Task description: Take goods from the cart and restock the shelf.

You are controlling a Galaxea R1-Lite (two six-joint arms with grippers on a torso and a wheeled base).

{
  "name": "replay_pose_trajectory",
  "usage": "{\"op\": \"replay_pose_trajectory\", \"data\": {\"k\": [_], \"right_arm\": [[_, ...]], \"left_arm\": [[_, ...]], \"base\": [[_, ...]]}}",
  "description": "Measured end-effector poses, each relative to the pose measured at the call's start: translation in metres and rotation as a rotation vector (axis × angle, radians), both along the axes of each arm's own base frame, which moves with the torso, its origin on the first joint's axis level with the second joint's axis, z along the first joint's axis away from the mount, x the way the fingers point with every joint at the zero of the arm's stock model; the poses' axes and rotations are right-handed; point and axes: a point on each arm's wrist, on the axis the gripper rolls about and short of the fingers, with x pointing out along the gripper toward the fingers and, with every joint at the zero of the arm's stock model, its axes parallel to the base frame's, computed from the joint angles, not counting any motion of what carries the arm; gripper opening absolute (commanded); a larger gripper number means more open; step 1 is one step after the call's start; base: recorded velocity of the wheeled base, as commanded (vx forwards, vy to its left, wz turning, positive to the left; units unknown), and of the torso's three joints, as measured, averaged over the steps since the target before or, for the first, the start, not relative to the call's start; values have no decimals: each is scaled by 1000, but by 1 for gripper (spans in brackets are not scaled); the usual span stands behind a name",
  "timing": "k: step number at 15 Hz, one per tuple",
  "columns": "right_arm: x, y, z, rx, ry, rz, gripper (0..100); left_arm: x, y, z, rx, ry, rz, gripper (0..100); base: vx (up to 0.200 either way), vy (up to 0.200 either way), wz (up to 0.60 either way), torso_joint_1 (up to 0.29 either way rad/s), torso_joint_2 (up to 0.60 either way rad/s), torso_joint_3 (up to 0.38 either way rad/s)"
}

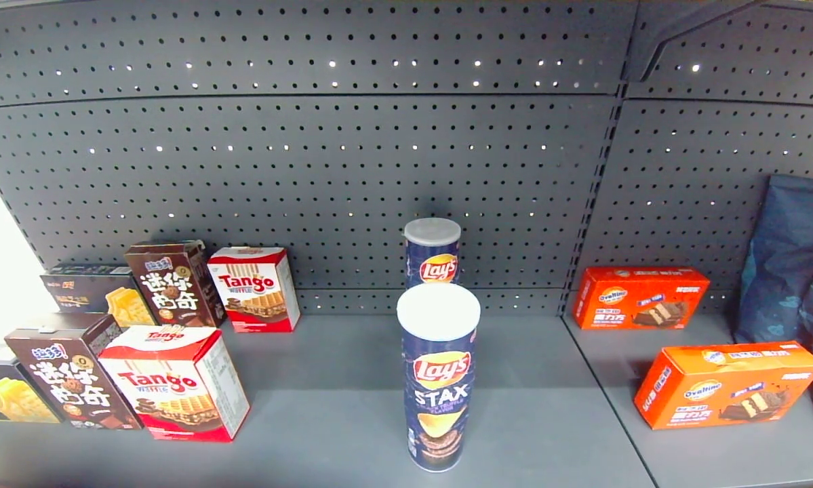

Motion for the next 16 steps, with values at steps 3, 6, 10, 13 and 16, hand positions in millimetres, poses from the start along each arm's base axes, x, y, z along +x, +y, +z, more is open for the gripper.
{"op": "replay_pose_trajectory", "data": {"k": [3, 6, 10, 13, 16], "right_arm": [[0, 0, 0, 0, -3, -3, 100], [0, -1, 0, 1, -4, -41, 100], [0, -1, 0, 0, -4, -44, 100], [0, -1, 0, 0, -4, -44, 100], [0, -1, 0, -2, -3, -43, 100]], "left_arm": [[0, 1, 0, 7, 0, 61, 100], [0, 2, 0, 6, 0, 76, 100], [0, 2, 0, -1, 0, 70, 100], [0, 1, 0, -8, 0, 65, 100], [0, 1, 0, -29, 2, 66, 100]], "base": [[0, 0, 0, 0, 0, 0], [0, 0, 0, 0, 0, 0], [0, 0, 0, 0, 0, 0], [-67, 0, 0, 1, 1, 1], [-67, 0, 0, 1, 1, 2]]}}
